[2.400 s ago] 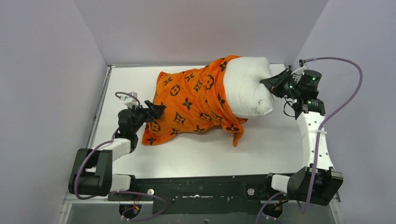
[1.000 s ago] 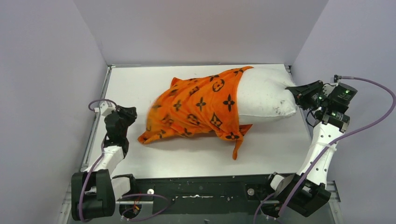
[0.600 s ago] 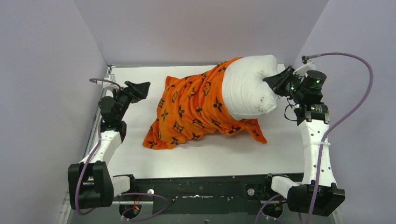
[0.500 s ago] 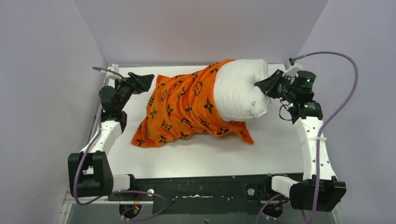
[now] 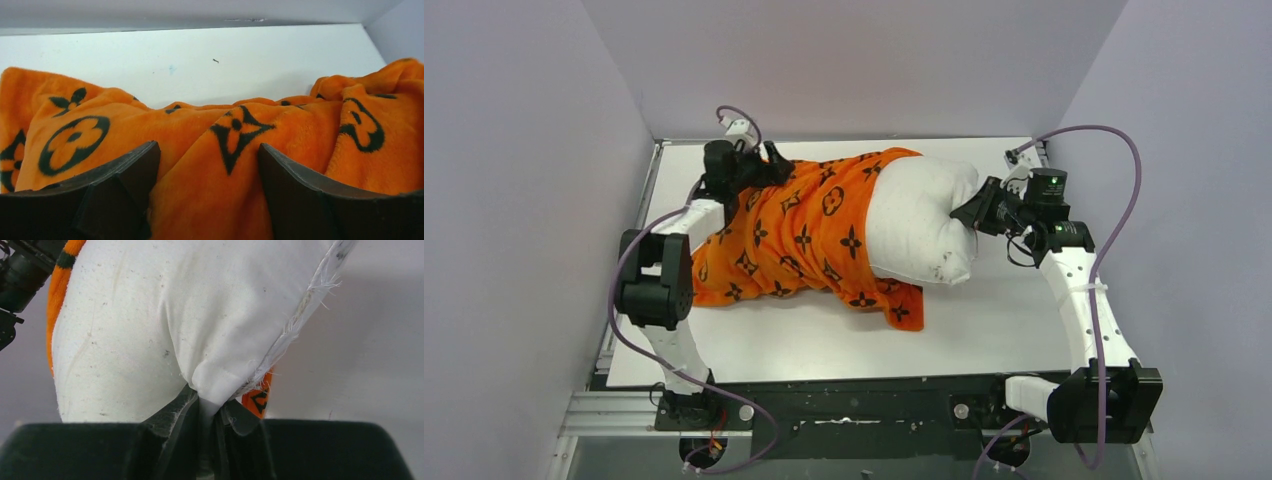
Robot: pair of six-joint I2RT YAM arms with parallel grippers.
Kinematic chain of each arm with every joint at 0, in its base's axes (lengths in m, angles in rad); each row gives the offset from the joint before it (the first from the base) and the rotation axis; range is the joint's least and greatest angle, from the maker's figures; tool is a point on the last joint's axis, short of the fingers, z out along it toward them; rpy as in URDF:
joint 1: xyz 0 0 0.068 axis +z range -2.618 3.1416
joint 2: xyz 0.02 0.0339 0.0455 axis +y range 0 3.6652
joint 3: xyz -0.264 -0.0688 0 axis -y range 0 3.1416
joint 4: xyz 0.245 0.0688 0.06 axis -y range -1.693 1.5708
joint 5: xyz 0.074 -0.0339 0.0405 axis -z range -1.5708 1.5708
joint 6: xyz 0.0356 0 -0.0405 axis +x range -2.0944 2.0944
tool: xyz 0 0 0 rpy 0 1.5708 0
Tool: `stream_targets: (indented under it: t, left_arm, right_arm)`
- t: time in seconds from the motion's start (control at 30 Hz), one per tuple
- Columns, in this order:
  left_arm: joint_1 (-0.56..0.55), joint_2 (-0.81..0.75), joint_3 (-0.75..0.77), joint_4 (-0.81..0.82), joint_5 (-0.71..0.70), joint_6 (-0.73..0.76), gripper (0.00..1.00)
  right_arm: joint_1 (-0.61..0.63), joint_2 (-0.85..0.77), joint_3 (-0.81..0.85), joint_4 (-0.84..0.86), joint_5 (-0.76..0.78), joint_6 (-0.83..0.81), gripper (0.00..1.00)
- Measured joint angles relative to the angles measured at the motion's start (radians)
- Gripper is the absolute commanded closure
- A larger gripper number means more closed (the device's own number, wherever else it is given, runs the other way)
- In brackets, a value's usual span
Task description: Remove the pillowcase from the pillow
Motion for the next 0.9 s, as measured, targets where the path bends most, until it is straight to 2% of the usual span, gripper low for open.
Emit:
stream_targets:
  t: [0.07, 0.1, 0.3, 0.47, 0.57, 0.73, 0.8, 0.9]
  left_arm:
    - [-0.040, 0.044, 0.070, -0.064, -0.038, 0.061, 0.97]
    - [-0.055, 0.059, 0.096, -0.091, -0.046, 0.087, 1.00]
    - [-0.084, 0.132, 0.241, -0.253, -0.114, 0.137, 1.00]
    - [-0.058, 0.134, 0.256, -0.309, -0.193, 0.099, 1.00]
    - [0.015, 0.089, 0.165, -0.279, -0.225, 0.019, 1.00]
    - [0.182, -0.057, -0.091, -0.232, -0.249, -0.118, 1.00]
    - [0.189, -0.097, -0.166, -0.233, -0.262, -0.144, 1.00]
    - [0.184, -0.130, -0.235, -0.226, -0.284, -0.163, 1.00]
  right_arm:
    - [0.003, 0.000, 0.000, 0.005, -0.001, 0.002, 1.00]
    - [0.005, 0.000, 0.000, 0.006, -0.001, 0.003, 1.00]
    - [0.005, 0.000, 0.000, 0.006, 0.008, 0.003, 1.00]
    - [0.002, -0.003, 0.000, 0.009, 0.026, 0.009, 1.00]
    - [-0.063, -0.025, -0.005, 0.019, -0.008, 0.054, 1.00]
    - [-0.367, -0.149, -0.125, 0.108, -0.154, 0.223, 1.00]
    - [-0.454, -0.191, -0.166, 0.122, -0.181, 0.296, 1.00]
    - [-0.499, -0.216, -0.212, 0.155, -0.215, 0.384, 1.00]
